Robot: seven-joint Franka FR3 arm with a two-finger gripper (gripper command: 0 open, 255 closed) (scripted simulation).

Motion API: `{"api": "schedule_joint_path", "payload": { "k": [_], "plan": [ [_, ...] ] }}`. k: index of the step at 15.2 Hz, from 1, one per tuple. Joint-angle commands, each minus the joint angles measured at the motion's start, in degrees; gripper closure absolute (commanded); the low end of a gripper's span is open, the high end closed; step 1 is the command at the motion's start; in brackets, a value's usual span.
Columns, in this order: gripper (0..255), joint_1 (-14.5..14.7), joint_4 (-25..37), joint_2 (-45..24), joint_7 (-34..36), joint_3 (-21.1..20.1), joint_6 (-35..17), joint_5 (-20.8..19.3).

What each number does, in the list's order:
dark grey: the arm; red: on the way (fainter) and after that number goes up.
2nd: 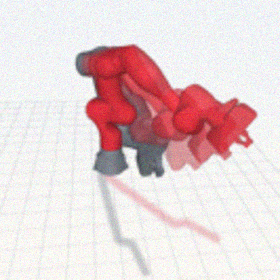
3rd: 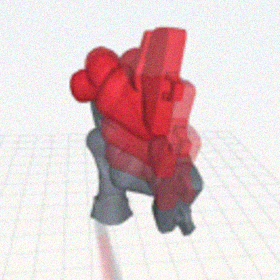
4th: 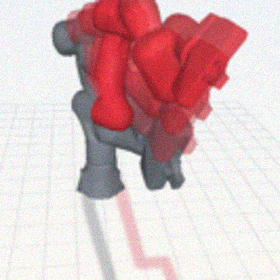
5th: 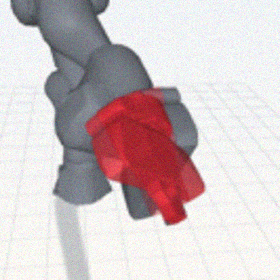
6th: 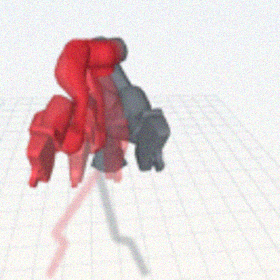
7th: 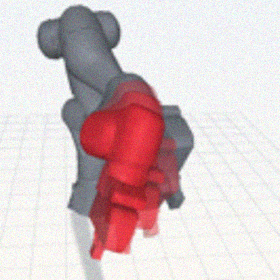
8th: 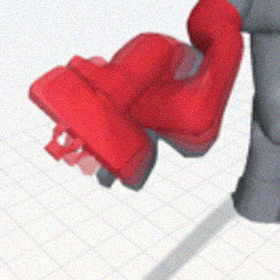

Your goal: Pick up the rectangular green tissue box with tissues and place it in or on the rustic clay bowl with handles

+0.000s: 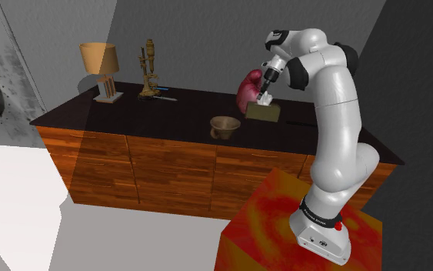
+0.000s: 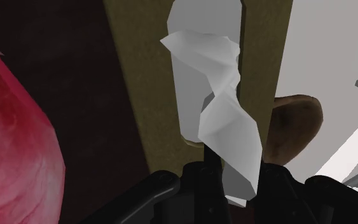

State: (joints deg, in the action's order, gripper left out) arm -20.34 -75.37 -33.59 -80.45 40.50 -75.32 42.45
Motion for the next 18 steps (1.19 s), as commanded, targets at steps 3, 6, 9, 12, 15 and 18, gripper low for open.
{"api": "schedule_joint_path", "payload": {
  "k": [3, 6, 9, 12, 15, 18],
  "plan": [
    [255, -0.8, 2.9, 0.2, 1.3, 0.0, 2.6, 0.1],
    [255, -1.5, 5.2, 0.3, 2.4, -0.1, 4.5, 0.3],
    [255, -2.4, 7.8, 0.2, 3.5, -0.2, 6.6, 0.6],
    [255, -3.4, 10.7, -0.1, 4.6, -0.4, 8.8, 1.1],
    [255, -4.6, 14.0, -0.6, 5.9, -0.7, 11.1, 1.7],
    [255, -0.9, 10.0, 2.6, 7.6, -0.3, 9.4, 0.7]
  ]
}}
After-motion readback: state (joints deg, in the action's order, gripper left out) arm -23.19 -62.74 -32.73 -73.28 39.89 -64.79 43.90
